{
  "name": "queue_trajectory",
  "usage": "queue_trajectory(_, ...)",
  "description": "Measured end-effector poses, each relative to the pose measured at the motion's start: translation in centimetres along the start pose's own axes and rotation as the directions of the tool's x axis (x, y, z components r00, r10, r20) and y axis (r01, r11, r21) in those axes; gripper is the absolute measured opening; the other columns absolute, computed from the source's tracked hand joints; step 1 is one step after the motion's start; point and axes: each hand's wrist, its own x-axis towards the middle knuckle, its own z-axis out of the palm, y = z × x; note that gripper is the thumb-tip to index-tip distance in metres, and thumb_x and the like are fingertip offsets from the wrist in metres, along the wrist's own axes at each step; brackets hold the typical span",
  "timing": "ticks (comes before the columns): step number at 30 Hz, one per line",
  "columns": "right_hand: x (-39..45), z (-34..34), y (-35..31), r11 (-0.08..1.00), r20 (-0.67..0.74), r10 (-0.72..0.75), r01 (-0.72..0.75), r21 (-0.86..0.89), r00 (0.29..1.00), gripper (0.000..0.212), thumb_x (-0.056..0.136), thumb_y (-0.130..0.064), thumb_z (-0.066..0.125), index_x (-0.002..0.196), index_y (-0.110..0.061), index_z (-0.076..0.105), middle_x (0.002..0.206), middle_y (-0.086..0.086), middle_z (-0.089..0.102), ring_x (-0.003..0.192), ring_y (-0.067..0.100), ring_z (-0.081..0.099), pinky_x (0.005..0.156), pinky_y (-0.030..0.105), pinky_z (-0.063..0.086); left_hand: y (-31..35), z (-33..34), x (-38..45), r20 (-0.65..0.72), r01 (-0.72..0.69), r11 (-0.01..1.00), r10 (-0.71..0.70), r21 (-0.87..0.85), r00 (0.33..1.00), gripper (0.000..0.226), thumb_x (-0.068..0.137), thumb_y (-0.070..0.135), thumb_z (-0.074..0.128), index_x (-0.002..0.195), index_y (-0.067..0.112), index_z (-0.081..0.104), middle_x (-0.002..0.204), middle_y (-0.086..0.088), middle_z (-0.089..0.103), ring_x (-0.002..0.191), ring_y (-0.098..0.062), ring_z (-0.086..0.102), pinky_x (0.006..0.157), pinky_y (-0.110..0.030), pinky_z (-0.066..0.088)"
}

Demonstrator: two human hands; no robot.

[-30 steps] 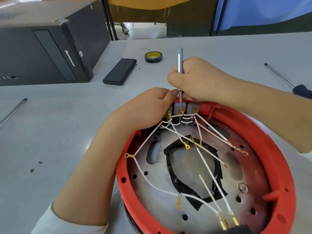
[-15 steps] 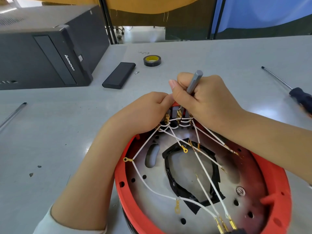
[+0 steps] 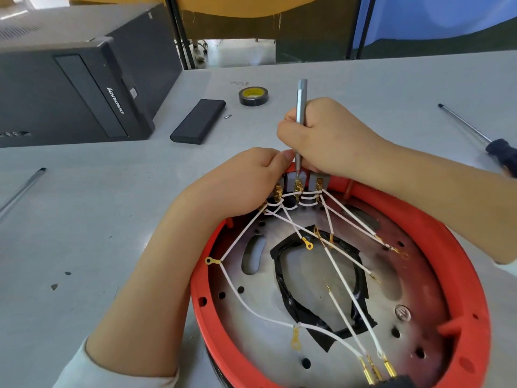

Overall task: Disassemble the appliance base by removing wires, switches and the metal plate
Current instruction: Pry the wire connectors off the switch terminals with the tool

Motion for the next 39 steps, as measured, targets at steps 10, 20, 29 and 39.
queue_trajectory(10,-2.6,0.4,0.2,0.959,-0.198,-0.285,0.279,-0.057,0.938,0.043,0.097,-0.02,0.047,0.056,-0.023,0.034,0.044,-0.007,0.036,0.047,0.01,0.042,0.046,0.015,0.029,0.2,-0.2,-0.3,-0.013,-0.023,1.0,0.023,0.001,1.0,0.053,0.102,0.039,0.029,0.102,-0.004,0.059,0.079,-0.016,0.058,0.067,-0.016,0.047,0.065,-0.026,0.038)
queue_trajectory(20,-2.6,0.6,-0.1,0.928,-0.15,-0.357,0.332,-0.166,0.922,0.038,0.097,-0.024,0.043,0.06,-0.016,0.037,0.048,-0.005,0.033,0.048,0.018,0.039,0.048,0.021,0.028,0.3,-0.2,-0.4,-0.016,-0.017,1.0,0.017,0.008,1.0,0.052,0.101,0.037,0.029,0.093,-0.006,0.057,0.064,-0.003,0.044,0.051,-0.007,0.032,0.049,-0.02,0.03)
queue_trajectory(29,-0.8,0.6,0.3,0.991,-0.117,-0.136,0.134,-0.019,0.984,0.046,0.095,-0.019,0.047,0.051,-0.017,0.033,0.045,-0.005,0.031,0.042,0.006,0.04,0.045,0.011,0.031,0.3,-0.2,-0.2,-0.009,0.017,1.0,-0.017,-0.007,1.0,0.05,0.102,0.037,0.029,0.096,-0.003,0.059,0.062,0.001,0.046,0.048,-0.003,0.039,0.05,-0.012,0.035)
queue_trajectory(39,-2.1,0.5,0.2,0.965,-0.207,-0.262,0.258,-0.046,0.943,0.044,0.098,-0.02,0.045,0.056,-0.019,0.033,0.048,-0.004,0.032,0.049,0.014,0.039,0.047,0.02,0.03,0.2,-0.2,-0.3,-0.013,0.008,1.0,-0.008,-0.009,1.0,0.05,0.102,0.04,0.029,0.088,0.001,0.058,0.062,0.0,0.048,0.046,0.0,0.039,0.05,-0.014,0.035)
